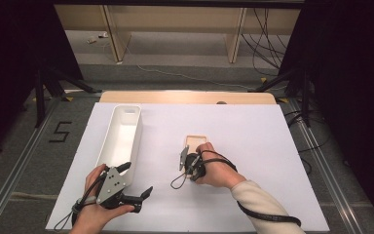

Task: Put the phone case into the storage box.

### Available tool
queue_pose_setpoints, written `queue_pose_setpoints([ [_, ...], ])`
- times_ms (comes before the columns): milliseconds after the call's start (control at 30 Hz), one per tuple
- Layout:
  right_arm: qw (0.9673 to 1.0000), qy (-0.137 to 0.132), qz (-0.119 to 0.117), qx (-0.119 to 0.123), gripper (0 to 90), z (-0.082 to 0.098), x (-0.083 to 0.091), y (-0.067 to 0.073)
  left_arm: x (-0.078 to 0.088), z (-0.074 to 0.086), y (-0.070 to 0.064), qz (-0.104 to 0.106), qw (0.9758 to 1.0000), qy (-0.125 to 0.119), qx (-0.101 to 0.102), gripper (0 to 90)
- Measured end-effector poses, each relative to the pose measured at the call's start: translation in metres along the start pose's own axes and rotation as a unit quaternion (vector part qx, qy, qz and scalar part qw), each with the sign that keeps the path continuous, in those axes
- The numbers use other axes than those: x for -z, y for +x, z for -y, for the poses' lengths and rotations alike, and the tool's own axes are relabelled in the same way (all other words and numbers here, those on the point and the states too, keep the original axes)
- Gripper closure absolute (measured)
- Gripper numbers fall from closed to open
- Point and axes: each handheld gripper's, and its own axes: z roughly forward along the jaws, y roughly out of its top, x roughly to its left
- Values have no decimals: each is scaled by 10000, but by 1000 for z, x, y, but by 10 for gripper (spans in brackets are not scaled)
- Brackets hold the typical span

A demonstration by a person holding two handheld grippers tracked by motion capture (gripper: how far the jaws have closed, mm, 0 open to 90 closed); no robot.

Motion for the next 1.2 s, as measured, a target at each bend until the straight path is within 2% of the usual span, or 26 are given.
queue_pose_setpoints([
  [500,9997,86,-85,220,757,-3,1,6,0,0,0,19,10000,10,-10,16],
  [733,9994,59,-78,332,799,-2,1,7,0,0,-1,18,10000,12,-10,16],
  [1200,9993,50,-105,359,818,-2,1,7,0,0,-1,22,10000,11,-3,16],
])
